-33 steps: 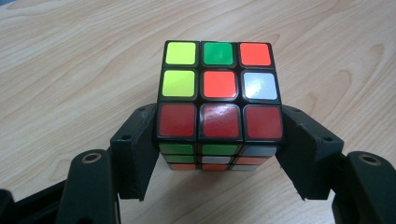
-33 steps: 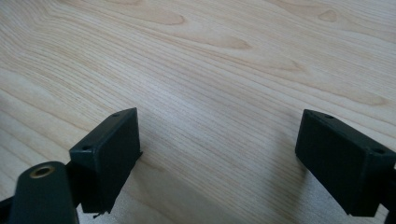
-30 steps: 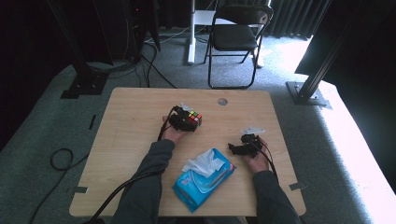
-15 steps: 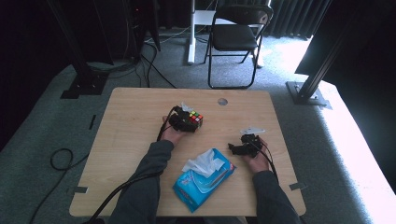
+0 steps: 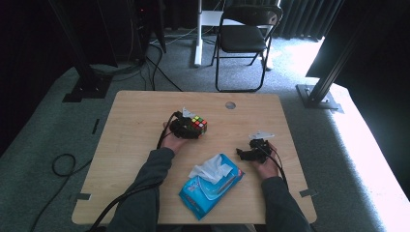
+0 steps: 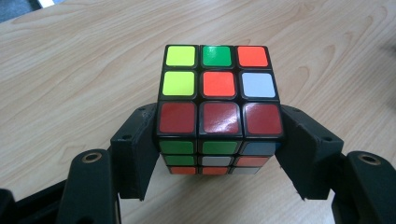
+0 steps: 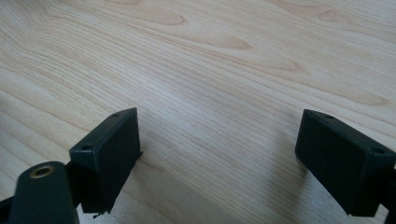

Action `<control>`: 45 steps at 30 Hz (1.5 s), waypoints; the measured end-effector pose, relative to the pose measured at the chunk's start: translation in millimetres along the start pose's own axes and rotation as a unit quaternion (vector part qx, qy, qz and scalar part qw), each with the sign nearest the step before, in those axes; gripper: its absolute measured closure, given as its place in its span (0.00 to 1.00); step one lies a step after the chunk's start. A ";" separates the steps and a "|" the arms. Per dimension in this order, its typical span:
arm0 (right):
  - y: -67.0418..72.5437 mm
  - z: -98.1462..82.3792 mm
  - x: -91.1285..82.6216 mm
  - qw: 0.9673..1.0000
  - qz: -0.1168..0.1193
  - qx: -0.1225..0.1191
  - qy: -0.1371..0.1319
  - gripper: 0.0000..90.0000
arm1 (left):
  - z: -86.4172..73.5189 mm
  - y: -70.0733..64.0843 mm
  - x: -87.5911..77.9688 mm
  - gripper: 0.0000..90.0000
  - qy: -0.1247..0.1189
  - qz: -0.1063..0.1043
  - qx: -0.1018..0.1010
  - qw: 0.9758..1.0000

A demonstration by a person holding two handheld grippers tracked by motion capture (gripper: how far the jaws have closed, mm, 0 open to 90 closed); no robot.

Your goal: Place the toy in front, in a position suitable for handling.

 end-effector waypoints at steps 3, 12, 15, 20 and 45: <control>-0.2 0.1 0.1 1.000 0.000 -0.001 -0.001 0.15 | -3.3 0.6 -4.5 0.38 0.000 -0.001 0.006 1.000; 0.0 0.0 0.0 1.000 0.000 0.000 0.000 0.15 | -10.8 2.4 -20.2 0.38 -0.002 0.004 0.015 1.000; 0.0 0.0 0.0 1.000 0.000 0.000 0.000 0.15 | -12.3 2.9 -27.1 0.38 -0.005 0.004 0.015 1.000; 0.0 0.1 0.0 1.000 0.000 0.000 0.000 0.15 | -16.8 4.5 -36.8 0.38 -0.009 0.006 0.019 1.000; 0.0 0.1 0.1 1.000 0.000 0.000 0.000 0.15 | -70.5 8.0 -75.4 0.38 -0.023 0.020 0.015 0.999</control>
Point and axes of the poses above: each handheld gripper's, and its own axes: x roughly forward along the jaws, z roughly out of its top, y roughly to its left, the point moved 7 cm from there along x, roughly forward along the jaws, and after that the axes turned 1 degree about y, right-handed, at the moved point
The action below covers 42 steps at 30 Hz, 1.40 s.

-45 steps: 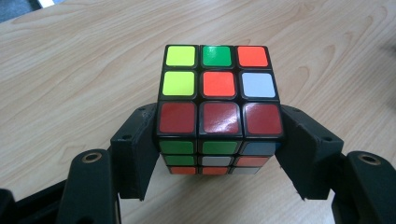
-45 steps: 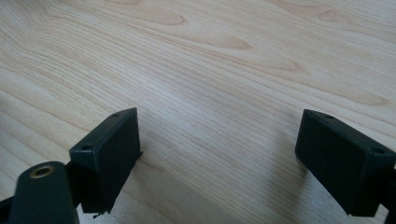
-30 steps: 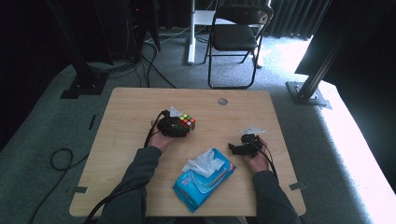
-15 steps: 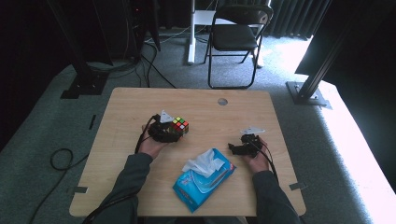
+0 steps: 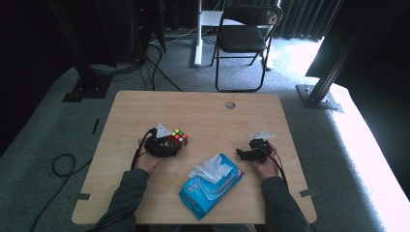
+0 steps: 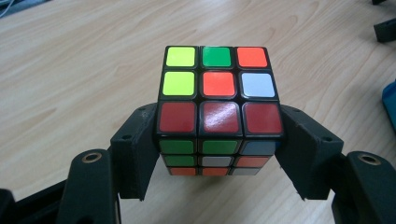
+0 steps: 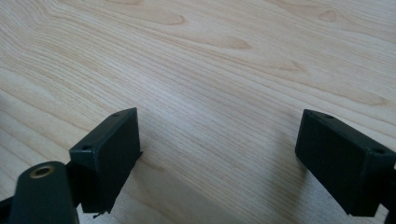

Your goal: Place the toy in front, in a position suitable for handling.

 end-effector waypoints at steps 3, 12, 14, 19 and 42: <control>0.0 0.0 0.0 1.000 0.000 0.000 0.000 0.15 | -6.9 -0.9 -2.0 0.38 -0.001 0.003 0.000 1.000; 0.1 -0.1 -0.1 1.000 0.000 0.000 0.000 0.15 | -28.5 -2.0 -5.1 0.38 0.005 0.011 0.001 1.000; 0.2 -0.1 0.0 1.000 0.000 0.001 0.000 0.15 | -30.5 -0.7 -5.4 0.38 0.007 0.015 0.001 1.000; 0.1 0.0 0.0 1.000 0.000 0.001 0.000 0.15 | -33.3 3.4 -5.4 0.38 0.006 0.019 -0.004 1.000; 1.7 0.4 0.4 1.000 -0.005 0.005 0.000 0.15 | -40.5 8.0 -6.9 0.38 -0.002 0.007 -0.021 1.000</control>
Point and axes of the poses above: each handheld gripper's, and its own axes: x roughly forward along the jaws, z roughly out of its top, y roughly to its left, the point moved 7 cm from there along x, roughly forward along the jaws, and after that the axes turned 1 degree about y, right-handed, at the moved point
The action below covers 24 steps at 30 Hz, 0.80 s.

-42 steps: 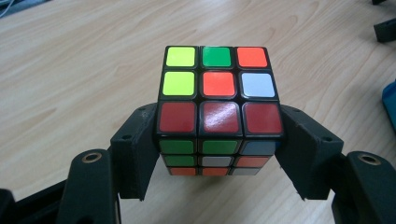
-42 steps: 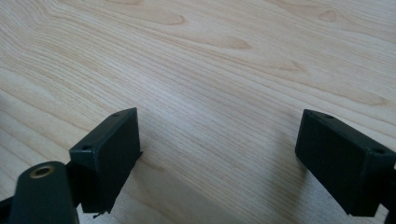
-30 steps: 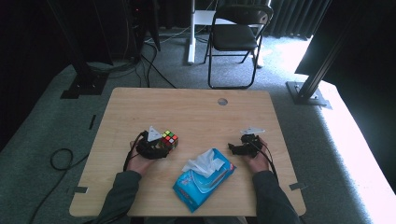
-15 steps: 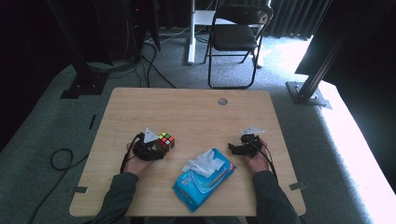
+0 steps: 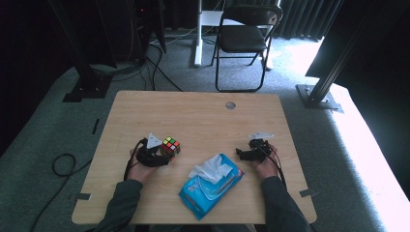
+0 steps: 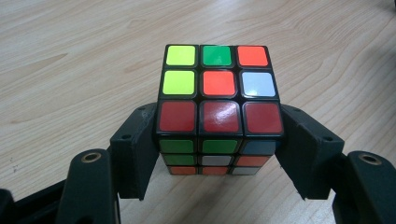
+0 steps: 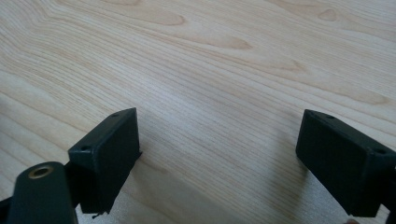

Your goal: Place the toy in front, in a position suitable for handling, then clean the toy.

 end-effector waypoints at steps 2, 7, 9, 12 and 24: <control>0.0 0.0 0.0 1.000 0.000 0.000 0.000 0.15 | -0.2 0.2 0.0 0.38 0.000 -0.001 0.000 1.000; 0.2 -0.1 -0.1 1.000 0.000 0.002 0.000 0.15 | -0.8 0.3 0.4 0.38 -0.001 -0.001 -0.002 1.000; 0.4 0.0 -0.2 1.000 -0.003 0.004 0.000 0.15 | -0.9 0.1 0.3 0.38 0.000 0.001 0.000 1.000; 2.7 1.5 -3.2 1.000 -0.006 0.008 0.014 0.26 | -1.1 0.0 0.5 0.38 0.000 0.001 0.001 1.000; 20.9 30.5 -36.1 0.999 0.026 -0.008 -0.038 0.31 | -2.0 -0.6 1.5 0.38 0.002 0.006 0.004 1.000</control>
Point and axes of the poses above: each handheld gripper's, and its own axes: x roughly forward along the jaws, z roughly out of its top, y roughly to its left, the point moved 7 cm from there along x, roughly forward along the jaws, and after that the axes turned 1 degree about y, right-handed, at the moved point
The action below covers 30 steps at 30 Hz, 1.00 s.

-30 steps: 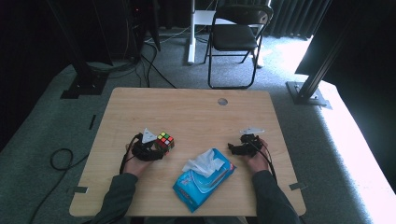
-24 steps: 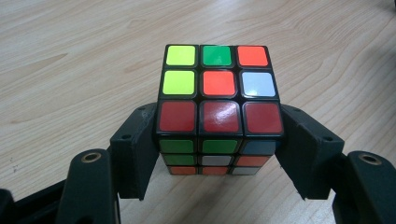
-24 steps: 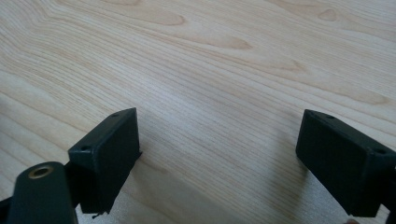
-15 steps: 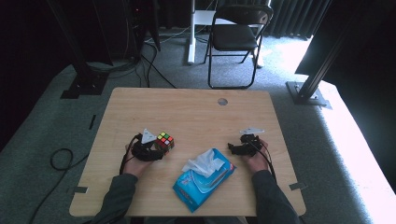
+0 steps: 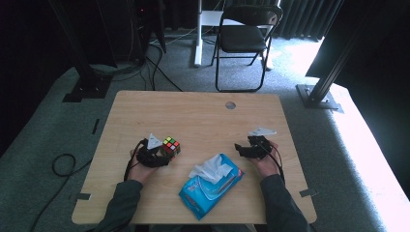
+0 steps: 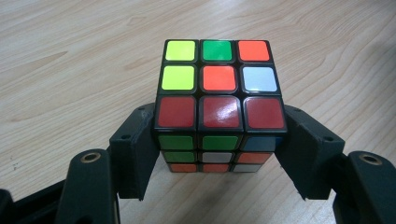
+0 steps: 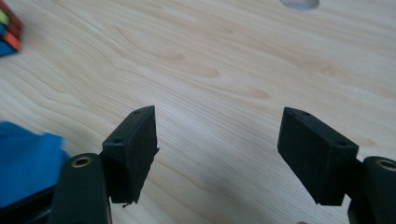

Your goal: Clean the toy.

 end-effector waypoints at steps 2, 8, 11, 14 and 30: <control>5.4 4.3 -3.7 1.000 0.008 -0.003 -0.005 0.31 | -0.1 0.0 0.1 0.38 0.000 0.000 0.000 1.000; 24.8 13.9 -10.9 0.999 0.041 -0.011 -0.016 0.35 | -0.6 -0.6 0.5 0.37 0.000 0.004 0.004 1.000; 34.1 18.2 -15.6 0.998 0.060 -0.016 -0.024 0.38 | -0.9 -0.6 0.5 0.37 0.001 0.004 0.005 1.000; 44.9 22.2 -22.3 0.994 0.102 -0.013 -0.033 0.44 | -1.0 -0.8 0.8 0.37 0.001 0.005 0.005 1.000; 92.3 23.7 -35.0 0.977 0.201 -0.068 -0.029 0.48 | -2.2 -1.2 1.6 0.37 0.001 0.009 0.006 1.000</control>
Point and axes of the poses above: each handheld gripper's, and its own axes: x roughly forward along the jaws, z roughly out of its top, y roughly to its left, the point moved 7 cm from there along x, roughly forward along the jaws, and after that the axes turned 1 degree about y, right-handed, at the moved point
